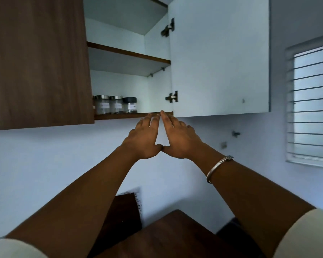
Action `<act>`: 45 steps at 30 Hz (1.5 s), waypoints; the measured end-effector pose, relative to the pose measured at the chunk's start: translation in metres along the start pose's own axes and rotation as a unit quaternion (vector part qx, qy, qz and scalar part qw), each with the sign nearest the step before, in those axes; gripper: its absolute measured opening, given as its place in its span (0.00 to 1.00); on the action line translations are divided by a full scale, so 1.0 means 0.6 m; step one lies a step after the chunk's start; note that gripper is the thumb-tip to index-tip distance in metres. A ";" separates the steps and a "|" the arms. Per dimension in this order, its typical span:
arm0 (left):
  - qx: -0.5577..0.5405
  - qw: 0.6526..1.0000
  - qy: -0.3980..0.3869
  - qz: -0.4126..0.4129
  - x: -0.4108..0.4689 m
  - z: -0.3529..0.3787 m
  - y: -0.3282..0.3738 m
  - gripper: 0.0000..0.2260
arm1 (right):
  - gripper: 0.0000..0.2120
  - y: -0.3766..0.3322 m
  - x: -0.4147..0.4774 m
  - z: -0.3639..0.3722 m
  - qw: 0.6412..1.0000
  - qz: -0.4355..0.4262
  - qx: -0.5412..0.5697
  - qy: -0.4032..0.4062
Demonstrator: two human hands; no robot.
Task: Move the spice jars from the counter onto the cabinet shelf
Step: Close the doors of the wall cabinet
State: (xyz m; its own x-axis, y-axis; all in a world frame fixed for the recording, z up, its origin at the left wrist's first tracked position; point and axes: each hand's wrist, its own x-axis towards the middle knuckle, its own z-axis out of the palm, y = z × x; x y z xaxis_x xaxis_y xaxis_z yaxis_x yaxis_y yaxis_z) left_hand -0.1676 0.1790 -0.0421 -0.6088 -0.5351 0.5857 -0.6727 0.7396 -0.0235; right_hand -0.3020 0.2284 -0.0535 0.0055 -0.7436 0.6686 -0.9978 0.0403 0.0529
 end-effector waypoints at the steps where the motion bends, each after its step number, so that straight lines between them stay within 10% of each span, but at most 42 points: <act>1: -0.002 1.000 0.004 0.014 0.005 0.003 0.019 0.42 | 0.51 0.015 -0.011 -0.007 1.000 0.008 -0.002 0.003; 20: -0.013 0.990 0.077 0.114 0.260 0.148 0.365 0.42 | 0.38 0.428 -0.041 -0.053 0.967 0.110 -0.124 0.195; 28: 0.018 0.990 0.098 0.103 0.344 0.196 0.417 0.45 | 0.47 0.514 -0.002 -0.013 0.961 0.092 0.052 0.254; 34: 0.063 0.965 0.195 0.163 0.374 0.207 0.429 0.41 | 0.28 0.521 -0.001 -0.009 0.923 0.050 0.134 0.357; 45: 0.223 0.892 0.316 0.234 0.350 0.166 0.412 0.28 | 0.30 0.480 -0.014 -0.008 0.848 0.073 0.343 0.396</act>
State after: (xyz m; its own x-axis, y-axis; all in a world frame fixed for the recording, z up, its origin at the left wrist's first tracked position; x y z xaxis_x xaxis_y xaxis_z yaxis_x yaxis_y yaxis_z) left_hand -0.5041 0.2087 -0.0057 -0.6029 0.2312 0.7636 -0.5931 0.5102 -0.6228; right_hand -0.5893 0.2496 -0.0406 -0.3505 -0.0711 0.9339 -0.7937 -0.5067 -0.3365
